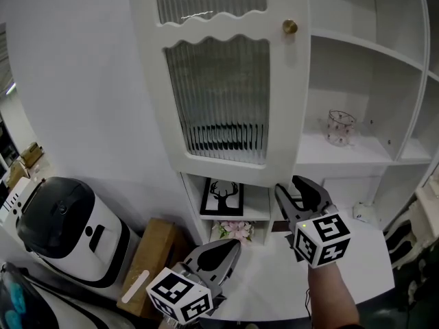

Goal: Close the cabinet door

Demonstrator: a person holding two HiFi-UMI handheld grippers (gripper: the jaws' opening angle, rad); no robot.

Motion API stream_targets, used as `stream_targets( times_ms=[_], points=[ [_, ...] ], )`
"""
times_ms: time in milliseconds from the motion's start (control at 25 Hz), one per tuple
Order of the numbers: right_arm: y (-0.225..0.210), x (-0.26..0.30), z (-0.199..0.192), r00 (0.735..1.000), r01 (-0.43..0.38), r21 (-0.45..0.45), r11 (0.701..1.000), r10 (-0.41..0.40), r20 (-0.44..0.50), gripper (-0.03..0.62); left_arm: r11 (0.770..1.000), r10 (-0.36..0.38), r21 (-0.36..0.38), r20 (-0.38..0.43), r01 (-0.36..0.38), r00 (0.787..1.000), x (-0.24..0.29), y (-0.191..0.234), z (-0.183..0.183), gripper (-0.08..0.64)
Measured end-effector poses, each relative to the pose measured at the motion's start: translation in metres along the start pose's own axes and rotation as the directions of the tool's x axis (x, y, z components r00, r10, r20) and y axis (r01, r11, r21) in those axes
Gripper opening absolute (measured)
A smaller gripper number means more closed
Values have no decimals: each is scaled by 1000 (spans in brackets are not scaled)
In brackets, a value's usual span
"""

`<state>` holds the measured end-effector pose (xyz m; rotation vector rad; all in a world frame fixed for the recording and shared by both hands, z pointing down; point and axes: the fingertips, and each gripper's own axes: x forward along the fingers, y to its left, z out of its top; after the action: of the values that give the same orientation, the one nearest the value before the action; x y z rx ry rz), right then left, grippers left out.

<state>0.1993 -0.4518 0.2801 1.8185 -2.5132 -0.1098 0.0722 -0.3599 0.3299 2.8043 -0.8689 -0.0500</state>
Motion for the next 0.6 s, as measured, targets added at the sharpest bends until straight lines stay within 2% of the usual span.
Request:
stream_targets(
  times_ms=[600],
  points=[
    [-23,29,-2,999,38,-31,999,-38,-1,176,1000,12,-12,-16,-12,1000,22,16,-2,6]
  ],
)
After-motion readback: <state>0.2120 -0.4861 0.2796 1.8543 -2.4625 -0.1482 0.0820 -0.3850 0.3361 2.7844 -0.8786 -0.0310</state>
